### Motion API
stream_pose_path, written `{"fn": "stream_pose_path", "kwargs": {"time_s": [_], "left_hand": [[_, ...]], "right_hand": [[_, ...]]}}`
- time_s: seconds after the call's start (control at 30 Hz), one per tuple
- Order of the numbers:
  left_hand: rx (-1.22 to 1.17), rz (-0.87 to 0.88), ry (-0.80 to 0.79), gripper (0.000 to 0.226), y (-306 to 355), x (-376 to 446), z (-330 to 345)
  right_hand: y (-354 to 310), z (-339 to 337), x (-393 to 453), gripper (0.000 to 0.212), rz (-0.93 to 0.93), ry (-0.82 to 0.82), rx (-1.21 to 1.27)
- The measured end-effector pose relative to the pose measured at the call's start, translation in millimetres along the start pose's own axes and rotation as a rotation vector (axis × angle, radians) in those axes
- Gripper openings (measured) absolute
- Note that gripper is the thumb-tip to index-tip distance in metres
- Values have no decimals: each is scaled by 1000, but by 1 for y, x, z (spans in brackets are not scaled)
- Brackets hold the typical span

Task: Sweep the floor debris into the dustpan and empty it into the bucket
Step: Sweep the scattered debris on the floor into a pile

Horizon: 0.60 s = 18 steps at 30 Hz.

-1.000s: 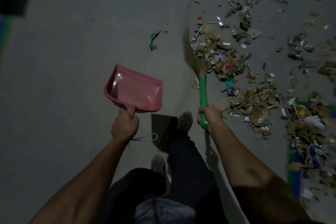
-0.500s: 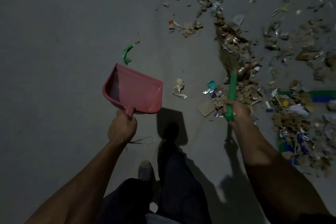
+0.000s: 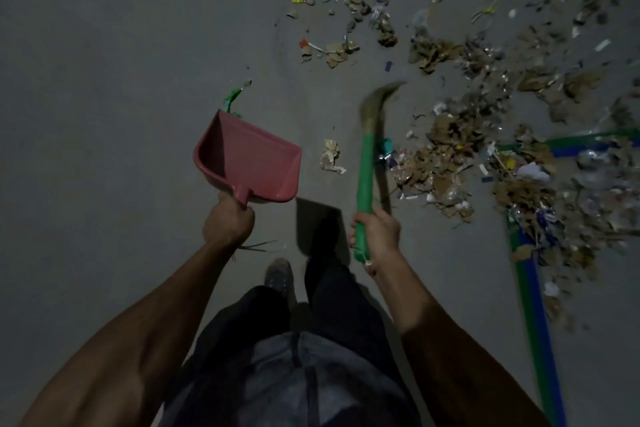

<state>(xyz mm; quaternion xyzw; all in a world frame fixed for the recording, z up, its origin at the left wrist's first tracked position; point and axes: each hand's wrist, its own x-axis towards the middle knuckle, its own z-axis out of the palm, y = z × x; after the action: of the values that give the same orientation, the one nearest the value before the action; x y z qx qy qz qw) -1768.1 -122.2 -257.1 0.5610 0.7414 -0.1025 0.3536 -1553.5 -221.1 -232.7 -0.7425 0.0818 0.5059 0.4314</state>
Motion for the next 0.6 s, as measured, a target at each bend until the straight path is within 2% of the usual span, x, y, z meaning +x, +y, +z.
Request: {"fn": "stream_pose_path", "kwargs": {"time_s": [0.13,0.2,0.37,0.5,0.6], "left_hand": [[13,15,-7,38,-30,-17,-12],[21,9,-16,36,-44,-23,-14],[43,1,-43,37,-73,-34,-12],[51,20,-54,40,-85,-36,-6],[64,29,-56,41,-85,-36,2]], "right_hand": [[49,9,-44,46,58,-92,-143],[66,7,-56,51,92,-131,-228],[88,-18,-58,34,157,-127,-417],[77,-52,-32,21,125,33,-512],[59,-70,-5,15,88,148,-476]]}}
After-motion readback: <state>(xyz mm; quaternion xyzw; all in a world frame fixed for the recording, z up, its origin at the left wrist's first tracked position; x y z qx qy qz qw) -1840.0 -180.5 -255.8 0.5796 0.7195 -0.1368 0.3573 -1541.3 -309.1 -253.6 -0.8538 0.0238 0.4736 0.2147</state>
